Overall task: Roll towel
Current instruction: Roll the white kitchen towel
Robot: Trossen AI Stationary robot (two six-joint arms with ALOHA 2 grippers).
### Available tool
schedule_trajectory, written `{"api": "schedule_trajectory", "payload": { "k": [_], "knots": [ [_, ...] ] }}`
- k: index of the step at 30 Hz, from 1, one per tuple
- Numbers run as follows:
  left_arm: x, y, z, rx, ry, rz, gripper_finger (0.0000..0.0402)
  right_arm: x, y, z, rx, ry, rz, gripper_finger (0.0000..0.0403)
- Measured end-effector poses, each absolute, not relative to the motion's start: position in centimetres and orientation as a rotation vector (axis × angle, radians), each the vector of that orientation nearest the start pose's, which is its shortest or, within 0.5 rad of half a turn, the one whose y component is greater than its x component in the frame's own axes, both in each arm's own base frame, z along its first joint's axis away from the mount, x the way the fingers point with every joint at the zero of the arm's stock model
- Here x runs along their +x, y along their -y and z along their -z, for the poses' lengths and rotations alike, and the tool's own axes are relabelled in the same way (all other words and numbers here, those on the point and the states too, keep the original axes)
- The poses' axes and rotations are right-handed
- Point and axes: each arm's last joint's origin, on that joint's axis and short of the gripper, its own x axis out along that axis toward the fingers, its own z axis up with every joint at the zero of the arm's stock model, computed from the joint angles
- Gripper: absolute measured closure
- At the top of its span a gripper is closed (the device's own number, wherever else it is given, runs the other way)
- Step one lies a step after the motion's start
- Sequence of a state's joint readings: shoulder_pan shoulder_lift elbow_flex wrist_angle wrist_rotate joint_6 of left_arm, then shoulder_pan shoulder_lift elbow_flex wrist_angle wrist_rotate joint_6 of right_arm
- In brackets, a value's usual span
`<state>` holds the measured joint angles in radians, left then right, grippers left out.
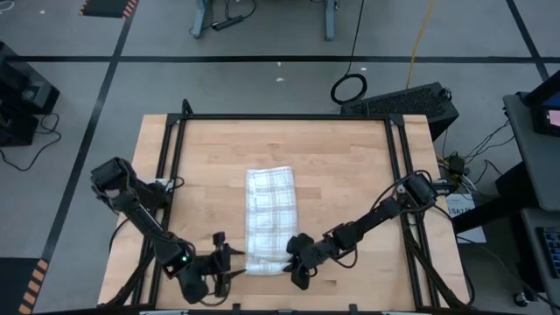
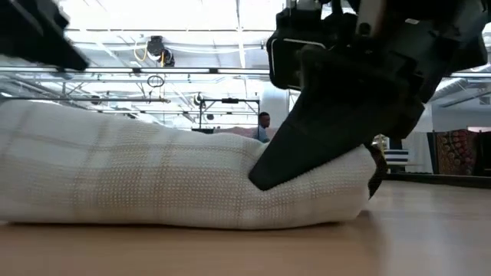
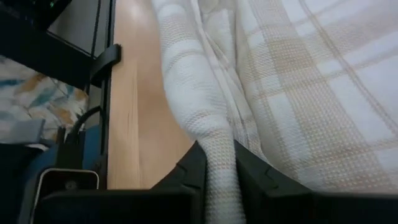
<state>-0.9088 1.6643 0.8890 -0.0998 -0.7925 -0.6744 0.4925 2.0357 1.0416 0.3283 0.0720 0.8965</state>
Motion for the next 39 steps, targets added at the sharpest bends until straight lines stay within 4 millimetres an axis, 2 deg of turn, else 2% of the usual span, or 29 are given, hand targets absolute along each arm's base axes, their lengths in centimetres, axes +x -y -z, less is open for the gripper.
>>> {"api": "schedule_trajectory", "payload": {
  "k": [4, 9, 12, 17, 19, 22, 25, 29, 31, 34, 39],
  "knots": [
    [21.5, 24.8, -15.8, 0.09, -0.538, -0.055, 0.0157, 35.4, -18.3, -10.7, 0.713, -0.774, -0.064, 0.0363],
    [22.9, 25.4, -13.0, 0.151, -0.526, -0.051, 0.0127, 35.6, -17.8, -10.7, 0.783, -0.799, -0.064, 0.0363],
    [23.8, 25.6, -11.8, 0.15, -0.483, -0.066, 0.012, 35.7, -17.6, -10.7, 0.81, -0.815, -0.071, 0.0363],
    [25.5, 24.9, -10.8, 0.082, -0.463, -0.101, 0.0122, 35.8, -17.4, -10.7, 0.836, -0.83, -0.076, 0.0362],
    [25.8, 24.5, -10.3, 0.067, -0.49, -0.096, 0.0138, 35.8, -17.4, -10.7, 0.837, -0.829, -0.077, 0.0362],
    [26.0, 24.0, -9.9, 0.059, -0.531, -0.114, 0.0186, 35.8, -17.4, -10.7, 0.835, -0.828, -0.077, 0.0361],
    [25.9, 23.8, -9.8, 0.067, -0.555, -0.115, 0.0261, 35.8, -17.5, -10.7, 0.828, -0.823, -0.073, 0.0349],
    [25.9, 23.8, -10.1, 0.031, -0.556, -0.108, 0.0372, 35.6, -17.6, -11.2, 0.748, -0.802, -0.094, 0.0306],
    [25.8, 23.8, -10.0, -0.009, -0.566, -0.115, 0.0382, 35.4, -17.5, -12.1, 0.68, -0.794, -0.123, 0.0279],
    [25.7, 23.7, -9.8, -0.091, -0.605, -0.125, 0.0366, 34.6, -17.5, -13.9, 0.572, -0.781, -0.122, 0.0244],
    [25.6, 23.5, -9.7, -0.21, -0.619, -0.169, 0.0367, 32.3, -19.2, -16.1, 0.199, -0.702, -0.09, 0.0212]
  ]
}}
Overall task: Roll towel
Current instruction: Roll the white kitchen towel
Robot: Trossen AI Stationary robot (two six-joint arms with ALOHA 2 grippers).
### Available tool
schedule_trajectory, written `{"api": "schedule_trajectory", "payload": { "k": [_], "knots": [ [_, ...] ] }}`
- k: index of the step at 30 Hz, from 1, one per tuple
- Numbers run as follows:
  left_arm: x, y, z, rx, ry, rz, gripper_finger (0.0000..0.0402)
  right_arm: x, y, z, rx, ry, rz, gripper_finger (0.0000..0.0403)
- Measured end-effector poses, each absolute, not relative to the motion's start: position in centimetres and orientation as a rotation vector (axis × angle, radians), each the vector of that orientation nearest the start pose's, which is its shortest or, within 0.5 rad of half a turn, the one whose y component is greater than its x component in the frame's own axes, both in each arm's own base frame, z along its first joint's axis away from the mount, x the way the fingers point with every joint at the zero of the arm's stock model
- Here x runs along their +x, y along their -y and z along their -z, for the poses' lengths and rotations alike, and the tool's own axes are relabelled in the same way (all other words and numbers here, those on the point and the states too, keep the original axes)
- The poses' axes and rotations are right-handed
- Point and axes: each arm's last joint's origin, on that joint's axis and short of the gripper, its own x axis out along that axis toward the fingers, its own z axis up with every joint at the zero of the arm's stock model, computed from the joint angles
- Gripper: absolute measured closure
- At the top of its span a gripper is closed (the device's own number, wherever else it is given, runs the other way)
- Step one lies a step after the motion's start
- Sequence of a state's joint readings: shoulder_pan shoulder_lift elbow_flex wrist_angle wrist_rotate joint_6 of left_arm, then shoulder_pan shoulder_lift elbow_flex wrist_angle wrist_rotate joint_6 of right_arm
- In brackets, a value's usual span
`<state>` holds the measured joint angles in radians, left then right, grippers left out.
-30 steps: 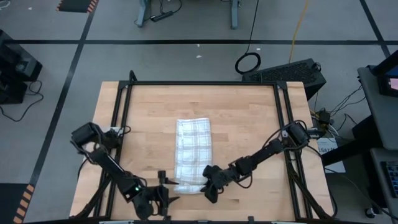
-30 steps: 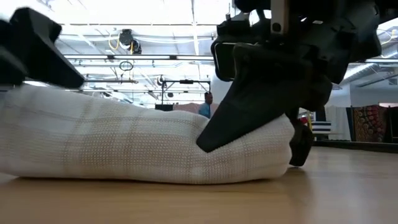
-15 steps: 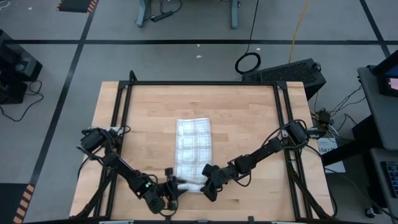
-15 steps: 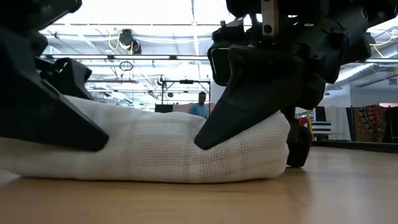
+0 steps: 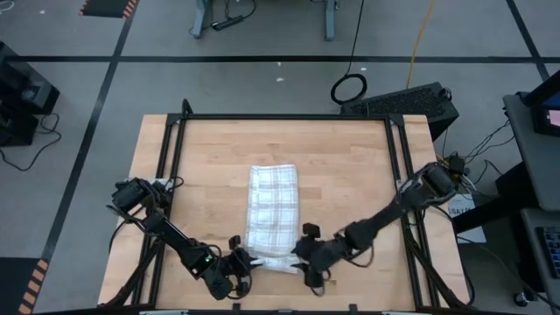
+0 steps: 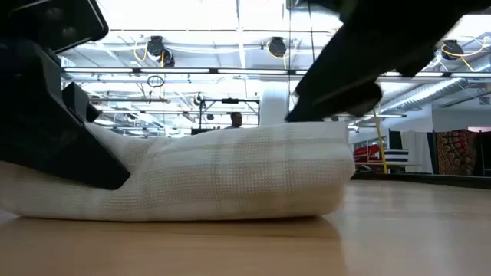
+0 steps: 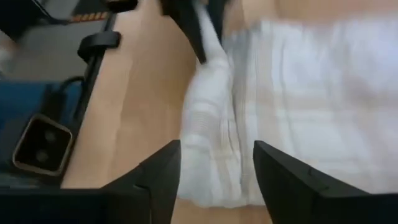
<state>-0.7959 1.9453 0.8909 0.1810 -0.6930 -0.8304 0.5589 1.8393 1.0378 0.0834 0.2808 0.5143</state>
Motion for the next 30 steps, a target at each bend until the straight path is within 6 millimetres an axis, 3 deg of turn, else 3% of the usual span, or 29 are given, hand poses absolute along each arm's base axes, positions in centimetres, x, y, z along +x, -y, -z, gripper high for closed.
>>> {"api": "schedule_trajectory", "payload": {
  "k": [4, 14, 21, 30],
  "knots": [
    [25.8, 23.4, -9.7, -0.305, -0.618, -0.197, 0.0373, 31.3, -21.7, -16.3, -0.011, -0.573, -0.088, 0.0204],
    [26.2, 23.6, -9.8, -0.456, -0.661, -0.147, 0.0375, 31.8, -25.4, -11.8, -0.248, -0.504, -0.115, 0.0203],
    [26.2, 23.5, -9.7, -0.51, -0.672, -0.154, 0.0376, 33.4, -26.7, -11.4, -0.417, -0.573, -0.088, 0.0196],
    [25.9, 23.0, -9.2, -0.558, -0.683, -0.212, 0.0376, 33.6, -26.6, -11.5, -0.53, -0.654, -0.028, 0.0126]
  ]
}}
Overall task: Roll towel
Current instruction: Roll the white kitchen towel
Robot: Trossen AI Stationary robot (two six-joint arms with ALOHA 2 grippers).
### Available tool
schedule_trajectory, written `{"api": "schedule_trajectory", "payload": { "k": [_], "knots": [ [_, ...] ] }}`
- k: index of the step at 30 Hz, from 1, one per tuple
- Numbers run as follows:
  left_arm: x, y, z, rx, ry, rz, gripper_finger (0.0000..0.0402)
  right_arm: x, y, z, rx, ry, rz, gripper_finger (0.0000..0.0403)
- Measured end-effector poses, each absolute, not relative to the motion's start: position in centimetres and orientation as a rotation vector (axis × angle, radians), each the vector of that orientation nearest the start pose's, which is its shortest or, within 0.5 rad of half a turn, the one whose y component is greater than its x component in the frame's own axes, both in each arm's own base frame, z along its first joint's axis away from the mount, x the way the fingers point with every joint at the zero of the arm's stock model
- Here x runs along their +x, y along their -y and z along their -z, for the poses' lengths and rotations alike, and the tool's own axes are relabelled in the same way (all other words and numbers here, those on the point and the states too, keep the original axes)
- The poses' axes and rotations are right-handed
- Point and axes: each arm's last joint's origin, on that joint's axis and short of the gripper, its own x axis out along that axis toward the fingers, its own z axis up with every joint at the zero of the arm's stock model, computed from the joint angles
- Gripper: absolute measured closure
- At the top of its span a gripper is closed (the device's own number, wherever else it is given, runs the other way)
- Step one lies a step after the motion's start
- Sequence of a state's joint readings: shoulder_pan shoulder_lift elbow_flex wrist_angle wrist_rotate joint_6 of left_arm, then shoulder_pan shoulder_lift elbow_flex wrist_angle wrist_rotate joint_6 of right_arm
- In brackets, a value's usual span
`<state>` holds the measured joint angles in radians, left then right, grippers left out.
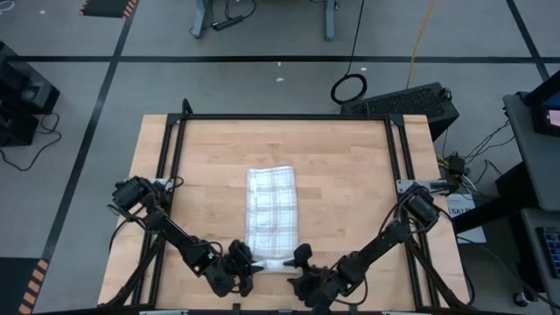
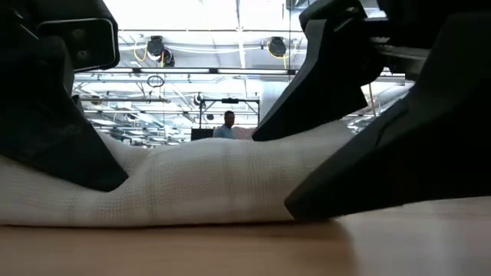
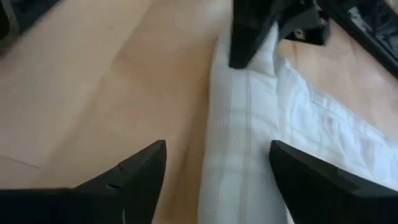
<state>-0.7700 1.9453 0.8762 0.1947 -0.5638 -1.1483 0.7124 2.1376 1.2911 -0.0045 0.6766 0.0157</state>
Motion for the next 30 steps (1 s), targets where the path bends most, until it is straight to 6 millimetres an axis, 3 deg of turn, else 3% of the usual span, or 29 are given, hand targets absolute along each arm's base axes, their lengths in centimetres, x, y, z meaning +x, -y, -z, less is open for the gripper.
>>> {"api": "schedule_trajectory", "payload": {
  "k": [4, 8, 13, 22, 26, 30],
  "knots": [
    [26.0, 22.7, -9.1, -0.581, -0.677, -0.229, 0.0376, 33.9, -25.7, -11.2, -0.532, -0.689, 0.004, 0.012],
    [26.1, 22.5, -9.1, -0.586, -0.672, -0.235, 0.0376, 34.6, -24.6, -11.1, -0.493, -0.716, 0.027, 0.0141],
    [26.3, 22.3, -9.1, -0.589, -0.665, -0.247, 0.0366, 35.5, -23.3, -10.9, -0.401, -0.774, -0.011, 0.0195],
    [26.5, 22.5, -9.3, -0.572, -0.632, -0.219, 0.0355, 35.8, -22.8, -10.8, -0.333, -0.802, -0.045, 0.0316],
    [26.3, 22.9, -9.7, -0.535, -0.639, -0.16, 0.0316, 36.1, -22.4, -10.9, -0.248, -0.832, -0.076, 0.0359],
    [25.6, 23.2, -10.9, -0.478, -0.665, -0.111, 0.0259, 36.6, -21.9, -10.9, -0.166, -0.851, -0.103, 0.0373]
  ]
}}
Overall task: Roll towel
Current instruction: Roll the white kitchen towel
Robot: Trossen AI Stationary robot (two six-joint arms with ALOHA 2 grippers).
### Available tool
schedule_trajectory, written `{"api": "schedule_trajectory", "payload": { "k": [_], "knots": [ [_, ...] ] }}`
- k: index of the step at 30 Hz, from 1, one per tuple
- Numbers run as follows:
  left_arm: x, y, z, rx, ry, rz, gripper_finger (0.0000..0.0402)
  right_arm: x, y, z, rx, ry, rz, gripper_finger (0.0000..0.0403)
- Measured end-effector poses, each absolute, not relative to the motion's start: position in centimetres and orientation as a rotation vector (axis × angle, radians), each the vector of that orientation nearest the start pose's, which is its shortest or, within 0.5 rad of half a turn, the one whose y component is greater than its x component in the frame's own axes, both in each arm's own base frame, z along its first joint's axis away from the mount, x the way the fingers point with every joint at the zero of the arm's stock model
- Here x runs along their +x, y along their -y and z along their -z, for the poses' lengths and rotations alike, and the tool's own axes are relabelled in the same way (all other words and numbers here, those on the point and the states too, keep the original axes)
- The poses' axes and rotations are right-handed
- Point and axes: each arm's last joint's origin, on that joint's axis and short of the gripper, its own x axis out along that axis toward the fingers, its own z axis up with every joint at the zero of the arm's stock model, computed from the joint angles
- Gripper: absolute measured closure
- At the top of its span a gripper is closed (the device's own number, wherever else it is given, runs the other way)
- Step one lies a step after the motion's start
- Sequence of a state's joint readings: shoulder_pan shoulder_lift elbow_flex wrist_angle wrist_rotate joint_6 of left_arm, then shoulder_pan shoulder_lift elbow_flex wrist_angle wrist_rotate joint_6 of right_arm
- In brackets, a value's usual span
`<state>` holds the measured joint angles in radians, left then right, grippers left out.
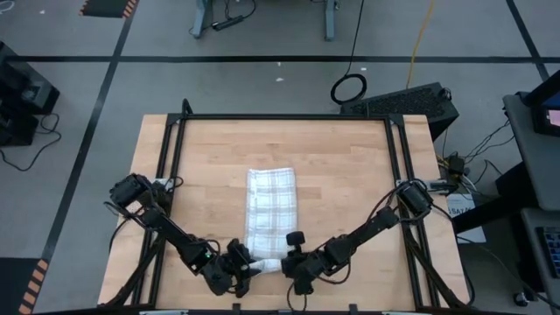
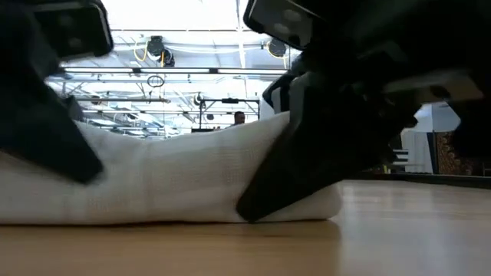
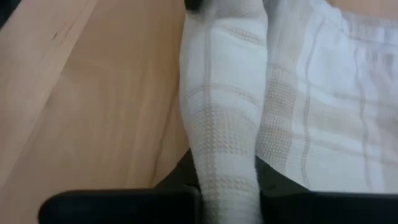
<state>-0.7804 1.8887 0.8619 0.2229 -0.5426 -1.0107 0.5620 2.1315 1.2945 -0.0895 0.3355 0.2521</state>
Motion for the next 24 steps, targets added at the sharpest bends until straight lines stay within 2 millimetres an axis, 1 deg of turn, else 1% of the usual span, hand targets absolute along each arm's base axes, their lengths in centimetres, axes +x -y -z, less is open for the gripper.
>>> {"api": "schedule_trajectory", "payload": {
  "k": [3, 6, 8, 11, 14, 16, 18, 24],
  "knots": [
    [24.6, 23.0, -12.6, -0.446, -0.686, -0.111, 0.0226, 36.8, -21.6, -10.9, -0.112, -0.86, -0.088, 0.0366],
    [23.2, 22.9, -14.3, -0.375, -0.681, -0.127, 0.0208, 36.9, -21.4, -10.9, -0.057, -0.867, -0.067, 0.0357],
    [22.3, 23.2, -15.2, -0.289, -0.633, -0.124, 0.0204, 36.9, -21.4, -10.9, -0.03, -0.868, -0.056, 0.0356],
    [21.6, 24.4, -16.0, -0.11, -0.499, -0.098, 0.0202, 36.9, -21.4, -10.9, 0.01, -0.866, -0.039, 0.0355],
    [21.4, 25.8, -15.3, 0.044, -0.454, -0.023, 0.0199, 36.9, -21.4, -10.8, 0.054, -0.866, -0.02, 0.0354],
    [21.4, 26.4, -14.7, 0.101, -0.44, 0.006, 0.0188, 36.9, -21.4, -10.8, 0.079, -0.866, -0.009, 0.0354],
    [21.8, 26.7, -13.9, 0.132, -0.426, 0.01, 0.0168, 36.9, -21.4, -10.8, 0.101, -0.867, -0.002, 0.0354],
    [22.6, 26.8, -11.3, 0.285, -0.43, 0.006, 0.0095, 36.9, -21.4, -10.8, 0.131, -0.875, -0.008, 0.0353]
  ]
}}
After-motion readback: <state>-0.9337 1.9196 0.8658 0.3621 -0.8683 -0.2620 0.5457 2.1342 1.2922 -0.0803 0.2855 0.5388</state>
